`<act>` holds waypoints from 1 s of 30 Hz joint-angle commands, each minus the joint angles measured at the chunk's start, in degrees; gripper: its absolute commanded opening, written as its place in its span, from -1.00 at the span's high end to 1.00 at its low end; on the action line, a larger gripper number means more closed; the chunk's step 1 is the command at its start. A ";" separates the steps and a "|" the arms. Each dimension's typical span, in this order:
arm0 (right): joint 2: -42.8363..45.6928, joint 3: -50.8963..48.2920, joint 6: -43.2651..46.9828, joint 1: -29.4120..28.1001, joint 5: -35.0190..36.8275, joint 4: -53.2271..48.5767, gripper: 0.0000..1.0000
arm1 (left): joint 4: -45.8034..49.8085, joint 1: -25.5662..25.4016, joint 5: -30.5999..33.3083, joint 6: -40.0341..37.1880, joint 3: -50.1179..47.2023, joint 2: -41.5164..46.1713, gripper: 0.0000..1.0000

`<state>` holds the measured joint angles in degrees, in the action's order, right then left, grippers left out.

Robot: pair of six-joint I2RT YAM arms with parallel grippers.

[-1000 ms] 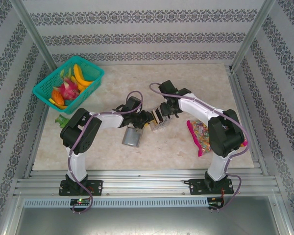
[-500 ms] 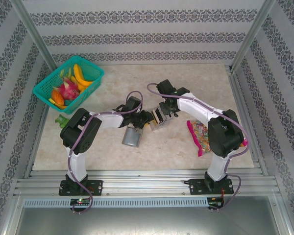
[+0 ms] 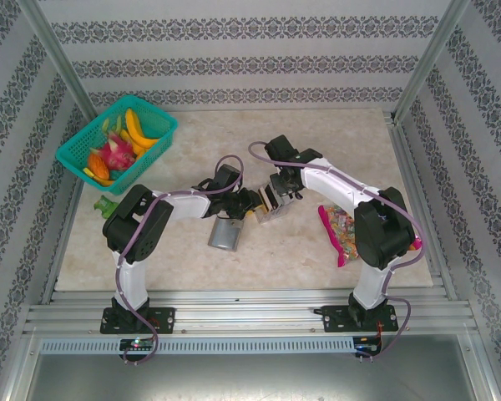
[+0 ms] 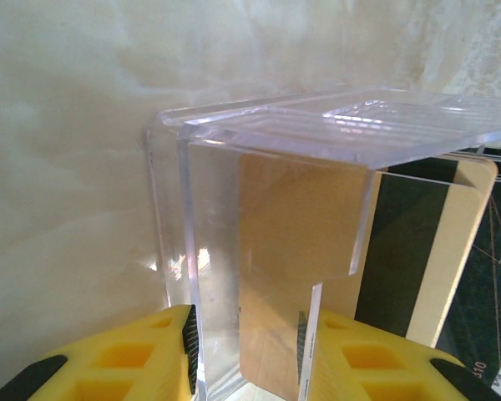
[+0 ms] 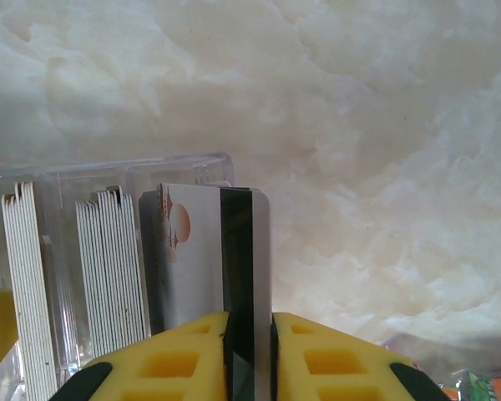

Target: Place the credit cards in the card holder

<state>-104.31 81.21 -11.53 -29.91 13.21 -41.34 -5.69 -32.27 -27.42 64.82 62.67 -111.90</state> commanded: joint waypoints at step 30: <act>0.06 9.27 -25.59 -10.14 14.60 -12.30 1.00 | 2.26 -0.51 0.81 0.03 0.25 1.02 0.27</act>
<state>-102.48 87.61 -31.66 -39.31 23.44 -50.15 -5.65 -32.27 -27.42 64.79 62.70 -111.87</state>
